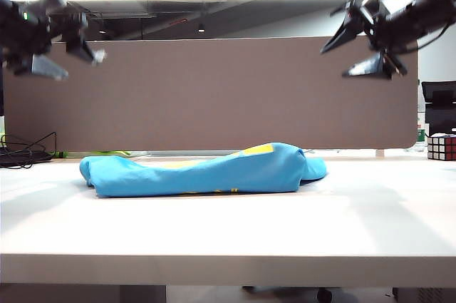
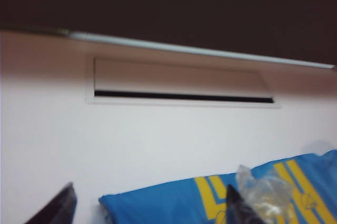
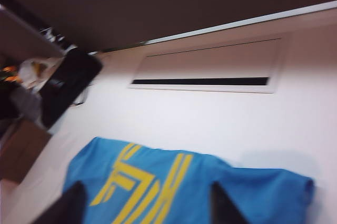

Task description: Fold the bottom side of the soccer jersey horizontally towards the center, about one-third of the way, then fold the sleeve back towards the center, creating a straight line along the edge of the the soccer jersey, and finally fold the bottom of the soccer jersey up towards the top, creating a neat rectangle.

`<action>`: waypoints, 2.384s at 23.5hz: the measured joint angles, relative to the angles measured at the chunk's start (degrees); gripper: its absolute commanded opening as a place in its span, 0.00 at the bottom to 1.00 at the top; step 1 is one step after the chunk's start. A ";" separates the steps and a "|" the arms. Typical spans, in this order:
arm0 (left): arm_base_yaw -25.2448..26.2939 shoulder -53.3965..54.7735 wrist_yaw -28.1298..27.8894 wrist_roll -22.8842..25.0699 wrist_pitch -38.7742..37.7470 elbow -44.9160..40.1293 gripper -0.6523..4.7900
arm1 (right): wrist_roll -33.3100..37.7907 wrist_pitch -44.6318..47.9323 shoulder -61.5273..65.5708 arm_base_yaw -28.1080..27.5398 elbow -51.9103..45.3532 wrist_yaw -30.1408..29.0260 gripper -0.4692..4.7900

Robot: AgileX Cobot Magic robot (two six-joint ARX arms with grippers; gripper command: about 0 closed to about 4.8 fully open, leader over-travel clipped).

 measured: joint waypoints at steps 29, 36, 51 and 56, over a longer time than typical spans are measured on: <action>-1.51 -97.42 -11.08 -5.22 -21.44 -57.40 0.11 | -17.49 -13.99 -99.36 3.76 -68.32 27.80 0.08; -1.95 -97.37 -9.68 -5.42 -21.94 -59.30 0.11 | -17.20 -13.25 -109.35 3.56 -83.38 31.17 0.08; -1.88 -97.37 -11.58 3.43 -8.70 -66.69 0.11 | -20.00 1.64 -111.16 3.23 -91.73 38.27 0.08; -1.88 -97.37 -12.26 4.98 -4.07 -67.91 0.11 | -20.94 3.56 -111.16 3.21 -91.73 41.16 0.08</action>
